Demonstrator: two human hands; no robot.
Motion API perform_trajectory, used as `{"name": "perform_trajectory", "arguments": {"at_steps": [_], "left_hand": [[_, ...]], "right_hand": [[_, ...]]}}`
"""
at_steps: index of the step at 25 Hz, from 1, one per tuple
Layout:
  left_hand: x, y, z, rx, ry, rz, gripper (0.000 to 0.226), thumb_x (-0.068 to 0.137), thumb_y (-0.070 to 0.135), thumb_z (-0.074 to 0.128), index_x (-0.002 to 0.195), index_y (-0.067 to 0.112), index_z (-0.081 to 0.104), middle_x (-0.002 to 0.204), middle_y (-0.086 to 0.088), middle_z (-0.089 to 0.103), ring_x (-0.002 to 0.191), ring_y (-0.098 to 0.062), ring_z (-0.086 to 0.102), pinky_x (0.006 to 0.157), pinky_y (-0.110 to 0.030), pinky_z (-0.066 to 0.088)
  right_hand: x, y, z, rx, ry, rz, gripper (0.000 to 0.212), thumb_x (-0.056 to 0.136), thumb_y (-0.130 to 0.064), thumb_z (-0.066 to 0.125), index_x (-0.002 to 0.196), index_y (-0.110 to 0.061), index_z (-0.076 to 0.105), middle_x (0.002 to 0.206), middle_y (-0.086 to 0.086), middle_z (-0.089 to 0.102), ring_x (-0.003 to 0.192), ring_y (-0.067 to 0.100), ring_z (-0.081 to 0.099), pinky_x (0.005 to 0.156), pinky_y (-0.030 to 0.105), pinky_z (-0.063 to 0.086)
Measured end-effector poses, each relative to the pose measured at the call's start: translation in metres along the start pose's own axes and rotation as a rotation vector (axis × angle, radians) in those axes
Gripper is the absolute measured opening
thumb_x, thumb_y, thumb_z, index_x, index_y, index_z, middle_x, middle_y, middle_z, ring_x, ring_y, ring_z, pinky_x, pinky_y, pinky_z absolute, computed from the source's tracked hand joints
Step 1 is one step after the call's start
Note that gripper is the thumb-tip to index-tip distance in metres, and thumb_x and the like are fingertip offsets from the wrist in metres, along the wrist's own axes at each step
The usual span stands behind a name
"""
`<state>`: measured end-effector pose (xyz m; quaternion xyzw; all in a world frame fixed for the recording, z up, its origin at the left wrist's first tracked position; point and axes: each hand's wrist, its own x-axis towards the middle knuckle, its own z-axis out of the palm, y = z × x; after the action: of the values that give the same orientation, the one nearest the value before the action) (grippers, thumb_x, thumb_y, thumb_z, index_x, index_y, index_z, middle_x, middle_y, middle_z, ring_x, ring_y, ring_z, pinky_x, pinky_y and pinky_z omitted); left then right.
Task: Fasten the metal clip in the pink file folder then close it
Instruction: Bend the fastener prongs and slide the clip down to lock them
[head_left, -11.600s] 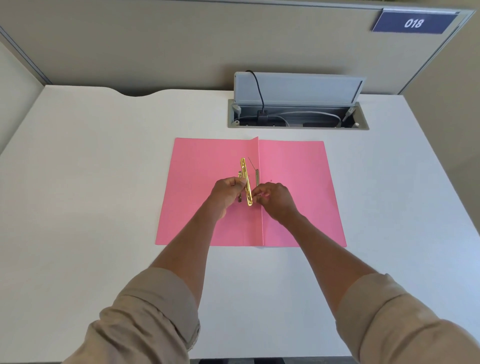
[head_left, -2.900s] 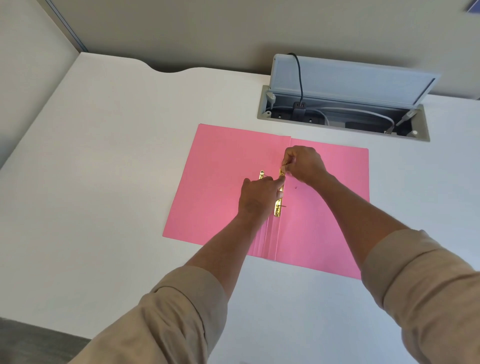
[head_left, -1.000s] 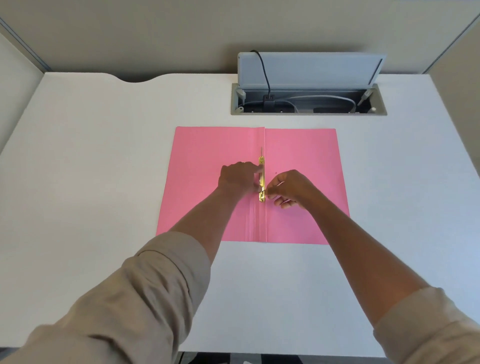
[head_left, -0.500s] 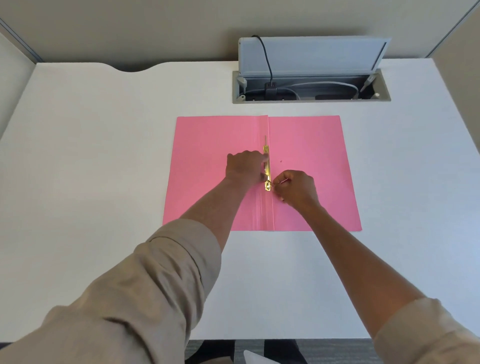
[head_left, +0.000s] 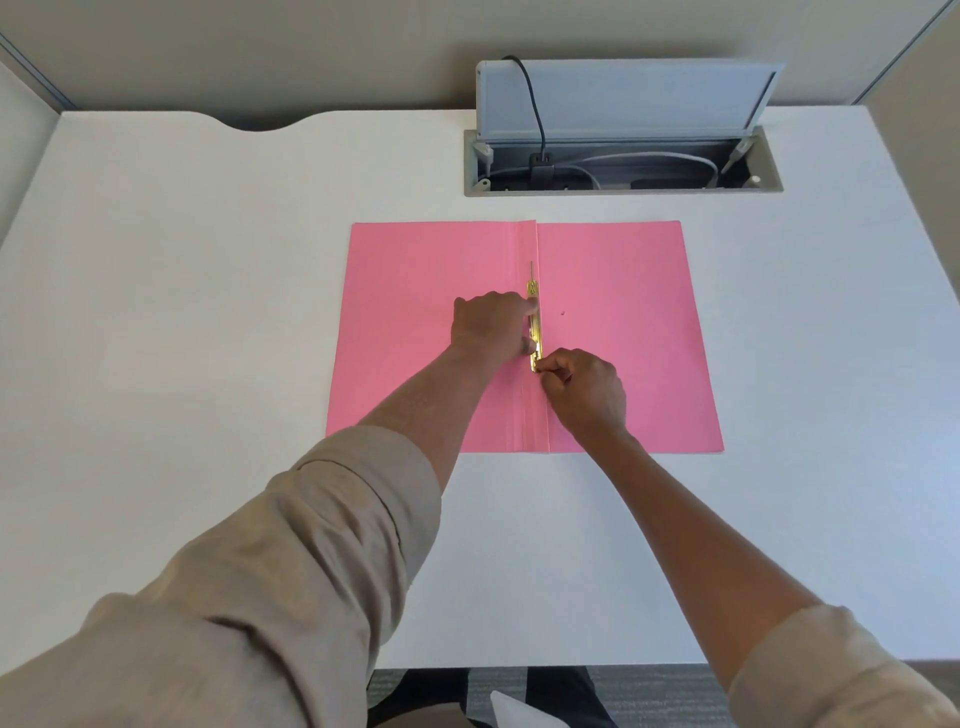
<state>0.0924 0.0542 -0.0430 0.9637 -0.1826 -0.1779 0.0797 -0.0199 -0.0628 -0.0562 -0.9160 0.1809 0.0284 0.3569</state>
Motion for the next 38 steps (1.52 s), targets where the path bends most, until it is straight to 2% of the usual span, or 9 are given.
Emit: {"name": "perform_trajectory", "arguments": {"at_steps": [9,16,21,25,28,30,34,38], "left_hand": [[-0.001,-0.001,-0.005,0.017,-0.032,0.015,0.061,0.082,0.047,0.073,0.139,0.036,0.051,0.115,0.003,0.067,0.107,-0.026,0.062,0.084,-0.039,0.037],[-0.002,-0.002,-0.010,-0.005,-0.071,0.011,0.073,0.079,0.056,0.073,0.145,0.040,0.045,0.123,0.003,0.066,0.114,-0.026,0.061,0.095,-0.042,0.039],[-0.002,-0.001,-0.012,-0.024,-0.092,0.015,0.071,0.080,0.059,0.069,0.144,0.039,0.046,0.117,0.003,0.067,0.110,-0.025,0.062,0.093,-0.042,0.038],[-0.003,-0.003,-0.012,-0.030,-0.096,0.019,0.073,0.079,0.061,0.070,0.144,0.039,0.046,0.118,0.004,0.067,0.111,-0.025,0.061,0.095,-0.043,0.039],[-0.002,-0.002,-0.012,-0.030,-0.104,0.012,0.074,0.078,0.060,0.071,0.144,0.039,0.046,0.110,0.003,0.069,0.109,-0.025,0.062,0.096,-0.043,0.040],[-0.002,-0.001,-0.013,-0.016,-0.106,0.014,0.074,0.078,0.059,0.072,0.145,0.039,0.045,0.110,0.003,0.069,0.110,-0.026,0.062,0.096,-0.043,0.039],[-0.003,0.002,-0.013,0.030,-0.091,0.022,0.070,0.079,0.056,0.072,0.142,0.037,0.048,0.120,0.003,0.066,0.111,-0.026,0.061,0.095,-0.044,0.038],[-0.002,0.004,-0.012,0.058,-0.084,0.021,0.066,0.079,0.053,0.072,0.138,0.035,0.051,0.115,0.003,0.065,0.107,-0.026,0.062,0.091,-0.043,0.038]], "right_hand": [[-0.007,0.005,0.008,-0.001,0.038,-0.044,0.025,0.087,-0.015,0.058,0.098,-0.026,0.077,0.095,-0.003,0.070,0.082,0.022,0.062,0.068,0.032,0.049],[-0.011,0.006,0.016,-0.050,0.129,-0.098,0.024,0.086,-0.010,0.059,0.095,-0.021,0.078,0.091,-0.001,0.069,0.072,0.025,0.061,0.058,0.027,0.040],[-0.013,0.006,0.020,-0.025,0.186,-0.125,0.025,0.087,-0.007,0.059,0.095,-0.018,0.080,0.086,0.002,0.069,0.066,0.029,0.061,0.055,0.033,0.049],[-0.013,0.002,0.023,-0.041,0.183,-0.142,0.026,0.087,-0.003,0.058,0.093,-0.015,0.080,0.082,0.006,0.066,0.062,0.032,0.059,0.057,0.039,0.049],[-0.012,0.001,0.022,-0.068,0.162,-0.156,0.024,0.087,-0.004,0.058,0.092,-0.014,0.080,0.082,0.008,0.064,0.062,0.034,0.057,0.059,0.040,0.050],[-0.011,-0.001,0.021,-0.086,0.133,-0.150,0.024,0.088,-0.004,0.058,0.093,-0.013,0.079,0.082,0.009,0.063,0.063,0.035,0.058,0.060,0.039,0.049],[-0.007,-0.002,0.015,-0.063,0.117,-0.080,0.025,0.083,-0.005,0.057,0.092,-0.015,0.079,0.086,0.006,0.069,0.071,0.030,0.062,0.059,0.029,0.041],[0.002,-0.001,0.005,0.056,0.074,0.028,0.030,0.077,-0.007,0.056,0.087,-0.021,0.080,0.081,-0.002,0.075,0.068,0.021,0.064,0.063,0.030,0.052]]}}
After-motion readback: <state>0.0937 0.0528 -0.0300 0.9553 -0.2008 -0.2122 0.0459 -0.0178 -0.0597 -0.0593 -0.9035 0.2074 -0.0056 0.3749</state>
